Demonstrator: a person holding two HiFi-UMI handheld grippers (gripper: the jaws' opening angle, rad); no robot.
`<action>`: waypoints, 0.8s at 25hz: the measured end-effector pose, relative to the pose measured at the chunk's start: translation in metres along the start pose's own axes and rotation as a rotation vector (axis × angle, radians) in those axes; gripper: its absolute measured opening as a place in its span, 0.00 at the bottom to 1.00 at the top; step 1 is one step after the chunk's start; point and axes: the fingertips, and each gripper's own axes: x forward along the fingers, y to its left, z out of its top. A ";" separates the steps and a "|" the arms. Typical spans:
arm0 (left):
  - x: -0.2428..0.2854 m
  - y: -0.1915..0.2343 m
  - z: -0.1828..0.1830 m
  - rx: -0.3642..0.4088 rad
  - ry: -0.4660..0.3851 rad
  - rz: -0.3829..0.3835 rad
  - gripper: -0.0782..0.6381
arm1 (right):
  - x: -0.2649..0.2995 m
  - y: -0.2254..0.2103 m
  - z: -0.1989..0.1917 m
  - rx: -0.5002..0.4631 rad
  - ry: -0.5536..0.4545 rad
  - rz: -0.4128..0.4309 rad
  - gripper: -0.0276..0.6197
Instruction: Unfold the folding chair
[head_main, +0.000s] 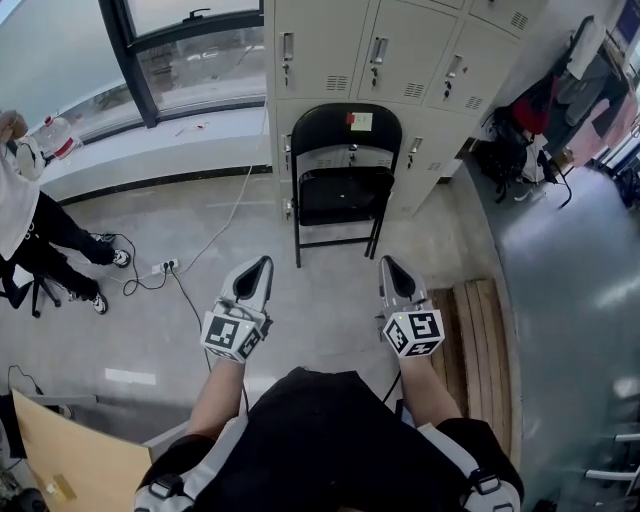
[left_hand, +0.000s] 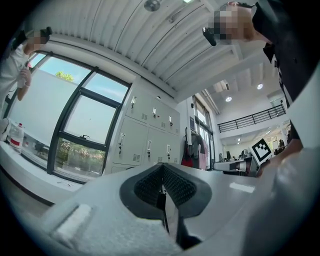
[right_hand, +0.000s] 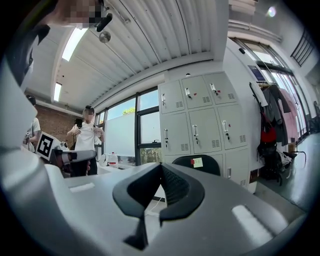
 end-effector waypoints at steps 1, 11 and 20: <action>0.002 0.001 -0.004 -0.010 0.005 0.000 0.11 | 0.001 -0.003 -0.003 0.004 0.012 -0.007 0.05; 0.051 0.023 -0.031 -0.013 0.053 0.031 0.11 | 0.067 -0.040 -0.017 0.020 0.057 0.031 0.05; 0.135 0.056 -0.022 0.036 0.044 0.090 0.11 | 0.162 -0.093 0.001 0.040 0.018 0.104 0.05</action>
